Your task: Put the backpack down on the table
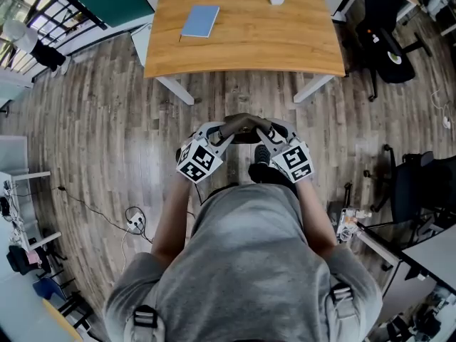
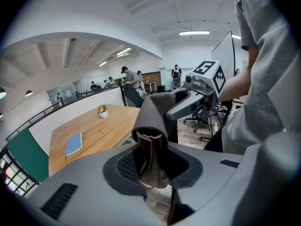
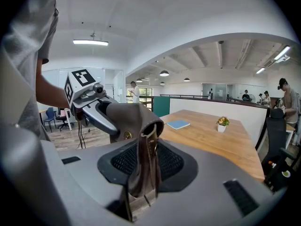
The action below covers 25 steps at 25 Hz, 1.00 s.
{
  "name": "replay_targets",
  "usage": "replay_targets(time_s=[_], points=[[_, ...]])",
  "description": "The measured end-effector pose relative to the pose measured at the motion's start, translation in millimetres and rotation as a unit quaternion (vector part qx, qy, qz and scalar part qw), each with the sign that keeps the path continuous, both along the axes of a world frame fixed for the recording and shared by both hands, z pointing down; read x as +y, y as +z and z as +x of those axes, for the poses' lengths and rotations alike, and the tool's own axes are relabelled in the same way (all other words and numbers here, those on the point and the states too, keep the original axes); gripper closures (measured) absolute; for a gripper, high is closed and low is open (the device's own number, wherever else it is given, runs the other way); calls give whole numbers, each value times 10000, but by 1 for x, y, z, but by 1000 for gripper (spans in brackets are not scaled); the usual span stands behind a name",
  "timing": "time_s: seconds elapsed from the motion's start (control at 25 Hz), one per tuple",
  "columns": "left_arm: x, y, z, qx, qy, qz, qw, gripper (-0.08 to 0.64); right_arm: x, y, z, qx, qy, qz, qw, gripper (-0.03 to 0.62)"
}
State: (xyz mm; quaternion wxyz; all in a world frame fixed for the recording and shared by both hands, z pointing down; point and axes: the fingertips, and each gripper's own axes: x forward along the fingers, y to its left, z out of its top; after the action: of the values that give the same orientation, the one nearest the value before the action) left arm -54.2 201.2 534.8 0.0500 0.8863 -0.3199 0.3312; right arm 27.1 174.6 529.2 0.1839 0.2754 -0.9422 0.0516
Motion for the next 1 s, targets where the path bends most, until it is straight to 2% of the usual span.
replay_targets(time_s=[0.48,1.0], points=[[-80,0,26,-145,-453,2,9989,449,-85,3,21,24,-503,-68,9987,472],[-147,8,47,-181,-681,-61,9975,450,-154,14,43,132,-721,-158,9972,472]])
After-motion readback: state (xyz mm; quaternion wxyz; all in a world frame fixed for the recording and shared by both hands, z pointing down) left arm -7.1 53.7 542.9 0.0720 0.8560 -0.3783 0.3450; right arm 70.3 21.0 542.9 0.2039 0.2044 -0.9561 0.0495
